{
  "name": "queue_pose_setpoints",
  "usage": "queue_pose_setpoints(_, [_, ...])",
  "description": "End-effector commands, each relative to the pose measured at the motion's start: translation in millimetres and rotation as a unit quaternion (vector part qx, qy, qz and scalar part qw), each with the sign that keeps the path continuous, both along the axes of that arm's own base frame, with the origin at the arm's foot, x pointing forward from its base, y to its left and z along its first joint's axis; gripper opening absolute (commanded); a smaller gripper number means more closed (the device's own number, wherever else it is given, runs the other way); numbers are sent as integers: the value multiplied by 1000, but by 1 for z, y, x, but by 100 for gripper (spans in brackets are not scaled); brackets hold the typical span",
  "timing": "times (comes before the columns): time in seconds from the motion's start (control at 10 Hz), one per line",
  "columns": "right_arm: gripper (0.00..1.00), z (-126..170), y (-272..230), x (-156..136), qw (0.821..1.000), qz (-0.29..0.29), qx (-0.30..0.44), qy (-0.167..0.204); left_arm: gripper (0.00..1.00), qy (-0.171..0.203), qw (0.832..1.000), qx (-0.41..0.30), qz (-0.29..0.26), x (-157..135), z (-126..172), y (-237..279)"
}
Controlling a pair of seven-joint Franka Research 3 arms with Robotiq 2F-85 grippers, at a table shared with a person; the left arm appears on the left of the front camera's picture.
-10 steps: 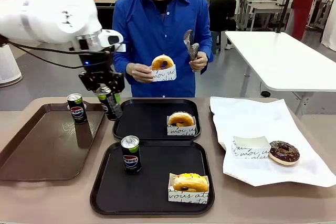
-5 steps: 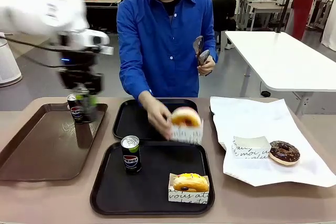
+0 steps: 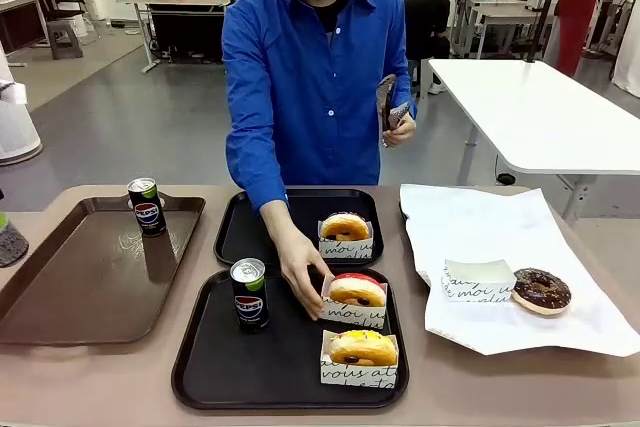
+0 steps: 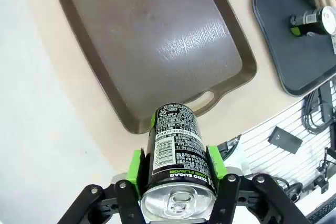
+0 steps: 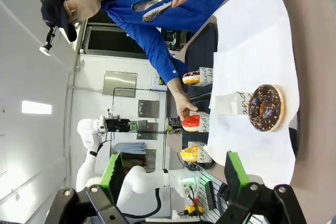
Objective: Set up donuts and drinks on trays.
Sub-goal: Pick up one Pepsi coke from the Handle tray and place it on the Flat Tray without a Pepsi coke.
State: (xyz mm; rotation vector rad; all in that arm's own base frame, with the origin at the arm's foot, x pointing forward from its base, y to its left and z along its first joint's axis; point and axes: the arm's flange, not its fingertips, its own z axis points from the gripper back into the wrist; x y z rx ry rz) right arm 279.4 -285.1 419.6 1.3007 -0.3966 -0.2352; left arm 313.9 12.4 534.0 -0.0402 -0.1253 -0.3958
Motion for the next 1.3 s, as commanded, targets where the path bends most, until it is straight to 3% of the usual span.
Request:
queue_pose_setpoints(0.0, [100, 1, 0, 0, 1000, 1, 4, -3, 58, 10, 1000, 7, -8, 4, -5, -8])
queue_pose_setpoints(0.8, [100, 1, 0, 0, 1000, 1, 4, -3, 58, 11, 1000, 3, -9, 4, -7, -7])
queue_pose_setpoints(1.0, [100, 1, 0, 0, 1000, 1, 4, -3, 58, -23, 999, 2, -32, 45, -4, -71])
queue_pose_setpoints(1.2, [100, 1, 0, 0, 1000, 1, 4, -3, 58, -26, 997, 26, -74, 85, -12, -152])
